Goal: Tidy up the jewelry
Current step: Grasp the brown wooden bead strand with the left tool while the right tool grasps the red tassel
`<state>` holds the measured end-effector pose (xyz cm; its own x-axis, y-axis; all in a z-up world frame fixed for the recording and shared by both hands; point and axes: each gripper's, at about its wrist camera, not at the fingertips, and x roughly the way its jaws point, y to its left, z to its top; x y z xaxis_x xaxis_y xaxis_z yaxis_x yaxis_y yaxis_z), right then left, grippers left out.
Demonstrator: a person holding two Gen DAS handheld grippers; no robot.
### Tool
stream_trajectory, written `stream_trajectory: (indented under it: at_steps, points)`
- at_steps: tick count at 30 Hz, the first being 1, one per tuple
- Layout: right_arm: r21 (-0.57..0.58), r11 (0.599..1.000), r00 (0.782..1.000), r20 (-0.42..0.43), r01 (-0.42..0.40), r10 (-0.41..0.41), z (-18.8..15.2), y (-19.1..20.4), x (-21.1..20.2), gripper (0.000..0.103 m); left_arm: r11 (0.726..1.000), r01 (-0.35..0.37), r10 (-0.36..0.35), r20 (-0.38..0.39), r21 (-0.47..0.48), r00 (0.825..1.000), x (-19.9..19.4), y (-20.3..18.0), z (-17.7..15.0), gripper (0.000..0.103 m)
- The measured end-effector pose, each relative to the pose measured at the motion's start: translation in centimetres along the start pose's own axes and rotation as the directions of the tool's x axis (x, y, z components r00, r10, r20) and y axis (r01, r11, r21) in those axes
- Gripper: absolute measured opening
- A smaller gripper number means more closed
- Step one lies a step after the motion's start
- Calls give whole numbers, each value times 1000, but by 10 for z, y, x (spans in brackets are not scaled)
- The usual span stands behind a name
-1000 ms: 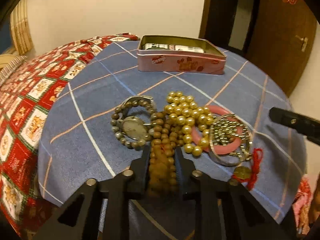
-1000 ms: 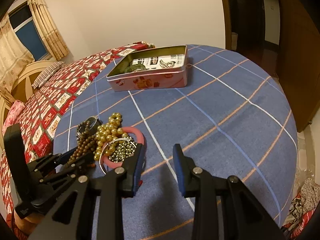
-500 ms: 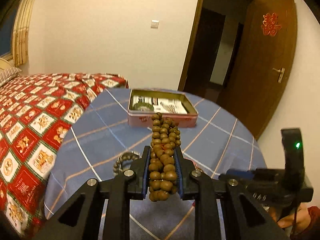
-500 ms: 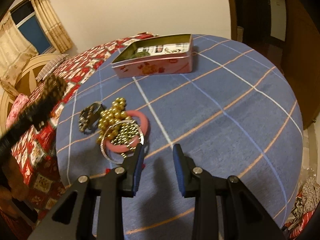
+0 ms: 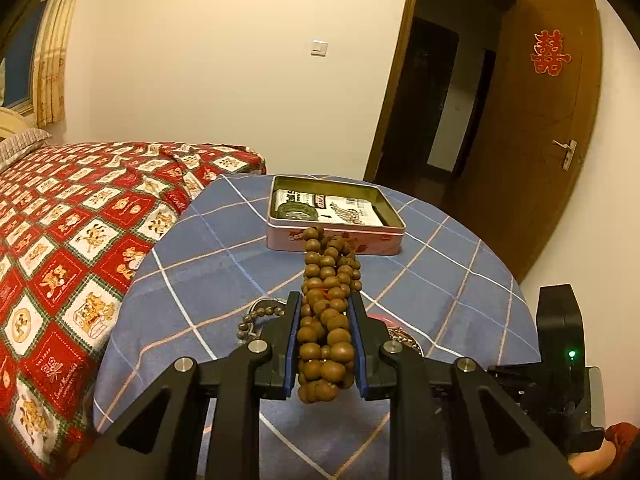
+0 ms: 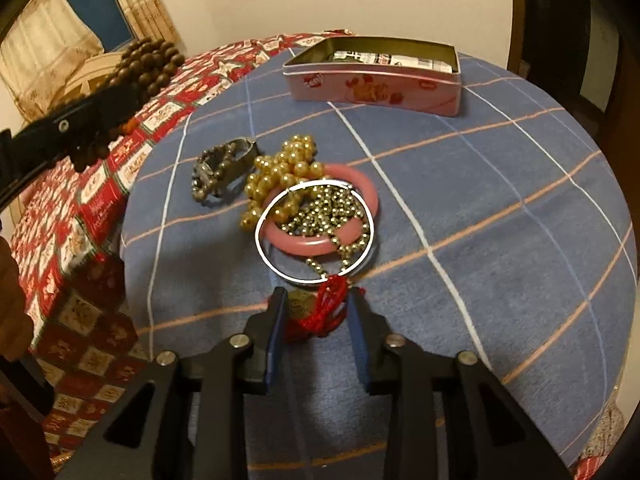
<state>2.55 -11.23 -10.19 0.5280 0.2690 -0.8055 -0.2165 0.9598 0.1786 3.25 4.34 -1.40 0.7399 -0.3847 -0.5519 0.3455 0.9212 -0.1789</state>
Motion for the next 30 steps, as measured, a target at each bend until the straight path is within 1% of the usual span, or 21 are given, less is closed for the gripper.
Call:
stream_trajectory:
  at_steps: [1, 3, 5, 8, 10, 14, 17, 21, 22, 24, 26, 28, 30]
  points:
    - [0, 1000, 1000, -5, 5, -5, 0, -2, 0, 11, 1000, -2, 2, 0, -5, 1000, 0, 2, 0, 22]
    - [28, 999, 1000, -12, -16, 16, 0, -9, -1, 10, 1000, -6, 6, 1, -10, 1000, -1, 4, 0, 22]
    - [57, 998, 1000, -3, -20, 20, 2, -16, -6, 9, 1000, -11, 11, 3, -12, 1000, -2, 5, -1, 22]
    - [89, 996, 999, 49, -14, 10, 8, -25, -21, 9, 1000, -14, 14, 7, -22, 1000, -2, 8, -1, 22]
    - [122, 992, 996, 90, -28, 17, 14, -33, -34, 9, 999, -13, 13, 7, -29, 1000, -2, 8, -1, 22]
    - [164, 982, 985, 159, -90, 64, 23, -45, -53, 9, 1000, -8, 8, 2, -29, 1000, 1, 7, -2, 22]
    - [190, 974, 978, 190, -119, 83, 30, -51, -61, 9, 1000, -7, 7, -4, -26, 1000, 5, 7, -2, 22]
    - [192, 976, 977, 202, -105, 66, 36, -55, -65, 10, 1000, -10, 10, -14, -28, 1000, 9, 9, -2, 22]
    - [182, 978, 980, 187, -101, 67, 37, -55, -63, 13, 1000, -10, 10, -15, -30, 1000, 9, 9, -2, 22]
    - [152, 985, 989, 136, -83, 62, 35, -49, -54, 14, 999, -13, 13, -17, -30, 1000, 11, 10, -3, 22]
    - [115, 992, 996, 81, -57, 48, 28, -40, -44, 21, 999, -19, 19, -19, -27, 1000, 12, 10, -3, 22]
    - [82, 996, 999, 28, -45, 43, 20, -30, -31, 44, 999, -18, 17, -23, -26, 1000, 13, 9, -4, 22]
    - [60, 998, 999, -3, -36, 36, 14, -21, -19, 44, 1000, -18, 17, -26, -26, 1000, 13, 9, -5, 22]
